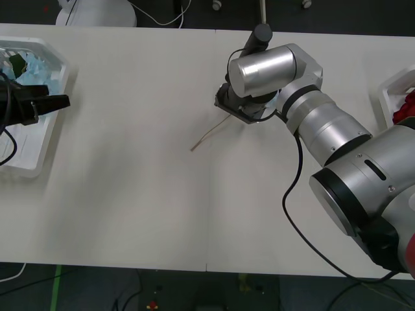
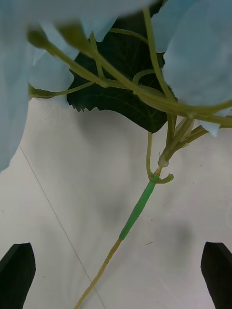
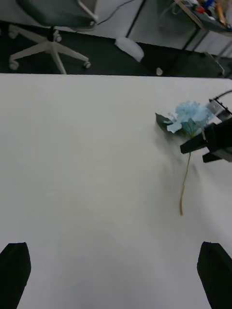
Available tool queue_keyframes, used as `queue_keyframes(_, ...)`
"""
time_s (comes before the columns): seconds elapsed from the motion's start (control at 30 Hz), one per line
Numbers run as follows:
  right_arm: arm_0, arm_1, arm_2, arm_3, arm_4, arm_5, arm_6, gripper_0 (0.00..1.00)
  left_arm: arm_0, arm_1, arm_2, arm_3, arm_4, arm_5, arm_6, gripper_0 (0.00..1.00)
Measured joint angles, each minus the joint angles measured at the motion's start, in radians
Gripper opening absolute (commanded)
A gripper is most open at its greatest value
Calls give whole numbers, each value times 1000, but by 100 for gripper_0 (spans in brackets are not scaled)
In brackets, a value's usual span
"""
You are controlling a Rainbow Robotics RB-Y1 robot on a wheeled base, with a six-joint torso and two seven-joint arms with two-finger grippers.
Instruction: Put the red flowers into the right box and the blue flowers into the left box
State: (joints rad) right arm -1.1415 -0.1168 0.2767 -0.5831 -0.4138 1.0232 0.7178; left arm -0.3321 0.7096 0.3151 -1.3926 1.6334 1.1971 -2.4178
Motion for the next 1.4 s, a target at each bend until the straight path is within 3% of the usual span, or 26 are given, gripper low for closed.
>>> queue_keyframes(0.33,0,19,0,71,42,-75,0,99,24,-13,-209,-14,259,-51,-70,100)
queue_keyframes(0.4,0,25,0,84,53,-85,0,94,41,-27,-232,-16,296,-78,-97,100)
queue_keyframes(0.53,0,37,0,86,72,-86,0,68,74,-59,-272,-22,348,-146,-262,100)
queue_keyframes(0.7,0,39,0,86,81,-86,0,7,80,-68,-327,-32,365,-205,-315,100)
queue_keyframes(0.73,0,39,0,86,82,-86,0,0,80,-68,-337,-37,365,-216,-315,100)
queue_keyframes(1.23,0,42,0,100,119,-86,0,0,80,-68,-386,-50,368,-255,-315,100)
queue_keyframes(1.4,-1,21,0,66,0,-83,4,0,80,-69,-386,-50,372,-261,-315,100)
